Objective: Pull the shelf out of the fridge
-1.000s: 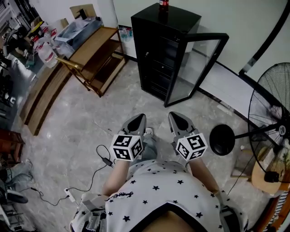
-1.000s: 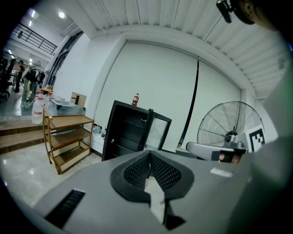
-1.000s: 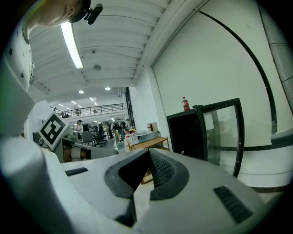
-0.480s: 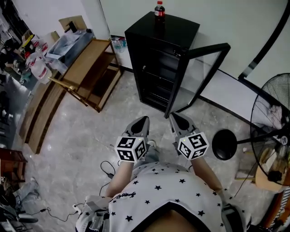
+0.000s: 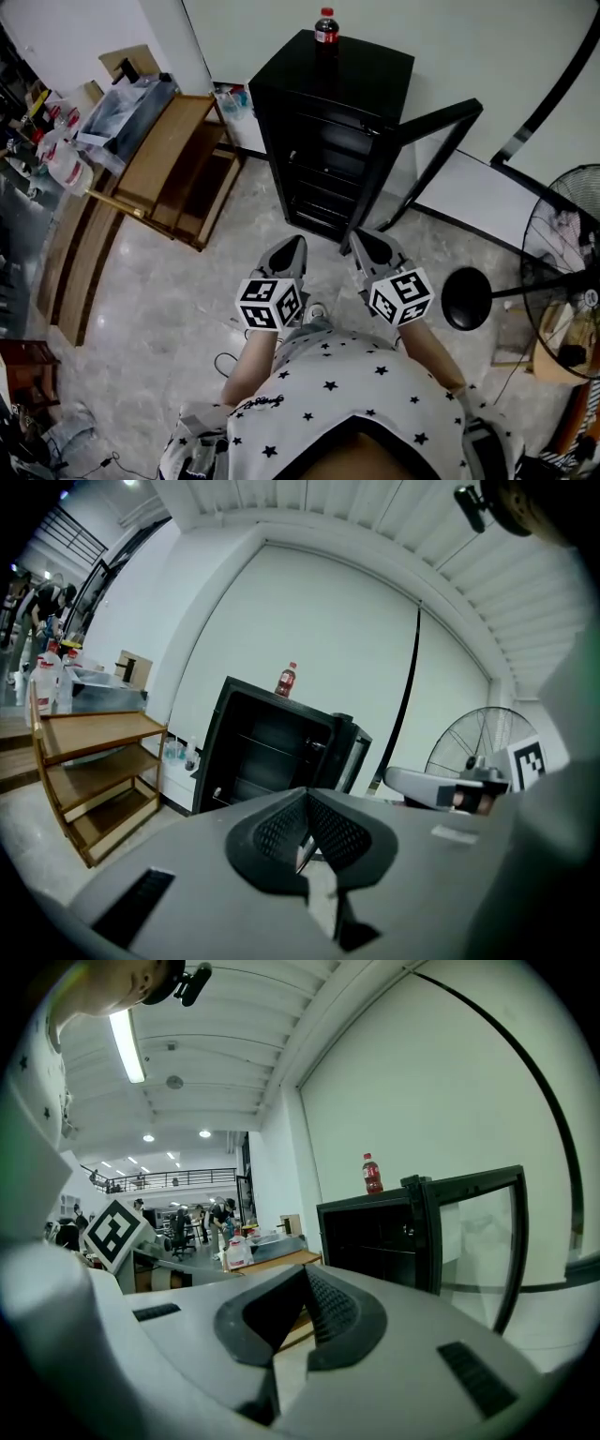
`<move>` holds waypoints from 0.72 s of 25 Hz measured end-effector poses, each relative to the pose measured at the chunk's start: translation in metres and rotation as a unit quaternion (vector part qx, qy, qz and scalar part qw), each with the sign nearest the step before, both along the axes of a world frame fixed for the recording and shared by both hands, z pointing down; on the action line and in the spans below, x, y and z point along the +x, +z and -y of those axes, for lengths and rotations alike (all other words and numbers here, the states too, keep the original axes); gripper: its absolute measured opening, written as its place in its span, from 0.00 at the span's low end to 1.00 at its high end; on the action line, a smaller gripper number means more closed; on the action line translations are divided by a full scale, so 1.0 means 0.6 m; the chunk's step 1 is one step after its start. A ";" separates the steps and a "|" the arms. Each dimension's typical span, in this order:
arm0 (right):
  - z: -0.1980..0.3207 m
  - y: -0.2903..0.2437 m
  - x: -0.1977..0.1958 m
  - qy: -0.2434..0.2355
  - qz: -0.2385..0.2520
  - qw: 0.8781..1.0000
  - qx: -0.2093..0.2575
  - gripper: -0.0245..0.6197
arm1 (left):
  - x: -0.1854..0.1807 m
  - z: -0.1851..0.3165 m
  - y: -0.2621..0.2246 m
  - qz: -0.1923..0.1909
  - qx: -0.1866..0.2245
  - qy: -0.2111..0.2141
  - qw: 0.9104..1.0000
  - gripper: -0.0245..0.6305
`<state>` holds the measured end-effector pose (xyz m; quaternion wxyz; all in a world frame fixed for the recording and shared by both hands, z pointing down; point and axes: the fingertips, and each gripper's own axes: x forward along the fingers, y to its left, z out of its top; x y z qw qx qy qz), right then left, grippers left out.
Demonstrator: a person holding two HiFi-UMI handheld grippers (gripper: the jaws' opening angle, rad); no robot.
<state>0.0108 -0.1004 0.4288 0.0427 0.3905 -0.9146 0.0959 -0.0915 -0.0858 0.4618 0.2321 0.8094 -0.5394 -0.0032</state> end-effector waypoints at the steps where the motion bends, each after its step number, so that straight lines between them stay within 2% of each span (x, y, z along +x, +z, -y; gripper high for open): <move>1: 0.011 0.000 -0.004 0.003 -0.001 1.000 0.000 0.03 | -0.005 0.012 0.002 -0.001 -0.001 0.003 1.000 0.06; 11: 0.098 0.002 -0.018 0.039 -0.001 0.999 0.003 0.03 | -0.028 0.119 0.013 -0.013 -0.004 0.032 0.999 0.06; 18: 0.126 0.006 -0.018 0.047 -0.010 0.999 0.000 0.03 | -0.032 0.195 0.020 -0.055 -0.006 0.022 0.998 0.06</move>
